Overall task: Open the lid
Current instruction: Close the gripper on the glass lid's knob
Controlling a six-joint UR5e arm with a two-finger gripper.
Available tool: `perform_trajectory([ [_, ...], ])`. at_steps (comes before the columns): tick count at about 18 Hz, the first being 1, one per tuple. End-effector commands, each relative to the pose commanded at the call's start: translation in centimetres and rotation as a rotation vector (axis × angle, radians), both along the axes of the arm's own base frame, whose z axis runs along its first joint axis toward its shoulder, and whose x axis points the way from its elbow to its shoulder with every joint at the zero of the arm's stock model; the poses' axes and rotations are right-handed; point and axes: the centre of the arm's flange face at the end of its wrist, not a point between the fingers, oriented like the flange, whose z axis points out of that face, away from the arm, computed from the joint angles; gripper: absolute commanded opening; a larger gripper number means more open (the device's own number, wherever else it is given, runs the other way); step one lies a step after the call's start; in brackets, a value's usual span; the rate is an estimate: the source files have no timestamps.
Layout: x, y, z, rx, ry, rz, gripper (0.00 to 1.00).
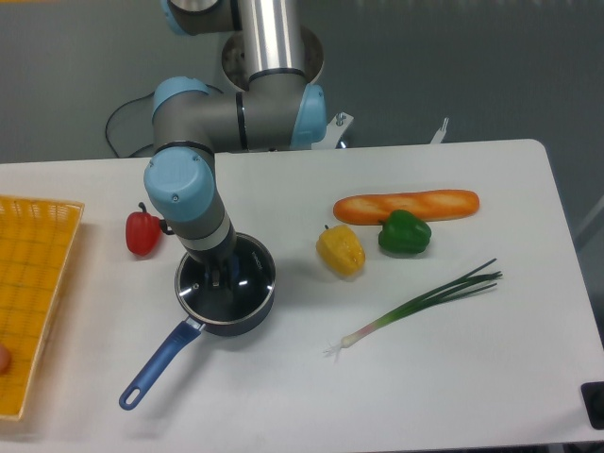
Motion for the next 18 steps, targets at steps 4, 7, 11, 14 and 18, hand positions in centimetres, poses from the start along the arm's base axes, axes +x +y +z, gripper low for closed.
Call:
perform_trajectory([
  [4, 0.03, 0.09, -0.11, -0.002, 0.001, 0.003, 0.90],
  [7, 0.13, 0.11, -0.13, -0.003, 0.001, 0.014, 0.85],
  [11, 0.15, 0.06, -0.21, -0.006, 0.001, 0.012, 0.78],
  [14, 0.23, 0.07, -0.22, -0.008, 0.001, 0.013, 0.66],
  [18, 0.22, 0.06, -0.22, -0.009, 0.003, 0.013, 0.62],
])
